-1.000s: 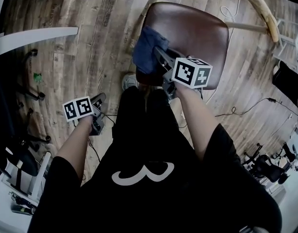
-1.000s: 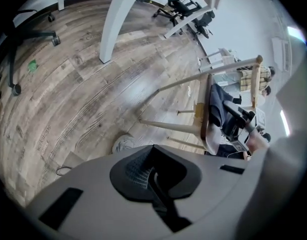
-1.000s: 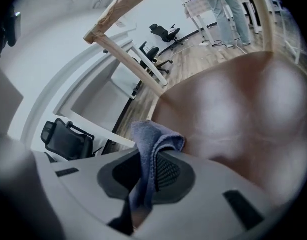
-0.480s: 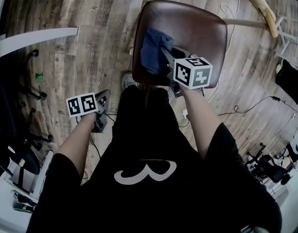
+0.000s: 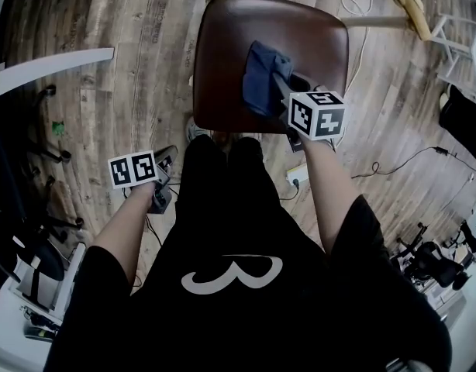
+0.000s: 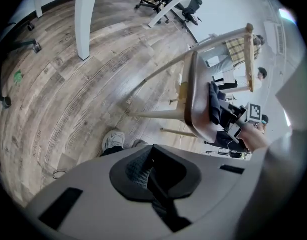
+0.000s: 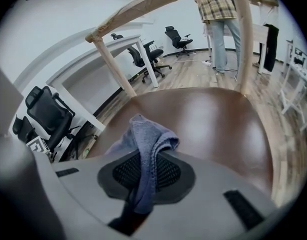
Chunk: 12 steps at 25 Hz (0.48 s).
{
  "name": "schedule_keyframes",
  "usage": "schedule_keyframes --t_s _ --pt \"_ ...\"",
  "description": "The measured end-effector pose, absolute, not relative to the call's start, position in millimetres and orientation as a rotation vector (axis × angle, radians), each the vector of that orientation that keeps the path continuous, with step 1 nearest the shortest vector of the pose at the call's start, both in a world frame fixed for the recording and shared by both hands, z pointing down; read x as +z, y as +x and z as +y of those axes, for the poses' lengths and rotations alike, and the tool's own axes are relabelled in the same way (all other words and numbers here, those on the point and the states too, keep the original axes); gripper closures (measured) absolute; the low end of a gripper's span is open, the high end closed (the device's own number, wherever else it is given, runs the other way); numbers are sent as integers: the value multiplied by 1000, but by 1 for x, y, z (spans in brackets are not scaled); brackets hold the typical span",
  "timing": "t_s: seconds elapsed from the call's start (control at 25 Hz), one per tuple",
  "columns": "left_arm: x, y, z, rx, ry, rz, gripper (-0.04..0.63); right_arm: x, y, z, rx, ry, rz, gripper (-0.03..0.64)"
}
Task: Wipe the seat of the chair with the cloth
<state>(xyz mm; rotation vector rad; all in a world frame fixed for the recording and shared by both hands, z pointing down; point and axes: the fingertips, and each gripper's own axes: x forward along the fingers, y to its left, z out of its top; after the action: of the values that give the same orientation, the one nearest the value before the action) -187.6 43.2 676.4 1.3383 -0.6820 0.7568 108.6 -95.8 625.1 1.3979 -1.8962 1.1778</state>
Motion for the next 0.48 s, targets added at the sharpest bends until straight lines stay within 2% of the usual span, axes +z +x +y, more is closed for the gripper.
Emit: schedule_keyframes --t_s 0.48 --pt "673 -146 67 801 1350 -658 581 624 218 -63 1097 1511 -1756 568"
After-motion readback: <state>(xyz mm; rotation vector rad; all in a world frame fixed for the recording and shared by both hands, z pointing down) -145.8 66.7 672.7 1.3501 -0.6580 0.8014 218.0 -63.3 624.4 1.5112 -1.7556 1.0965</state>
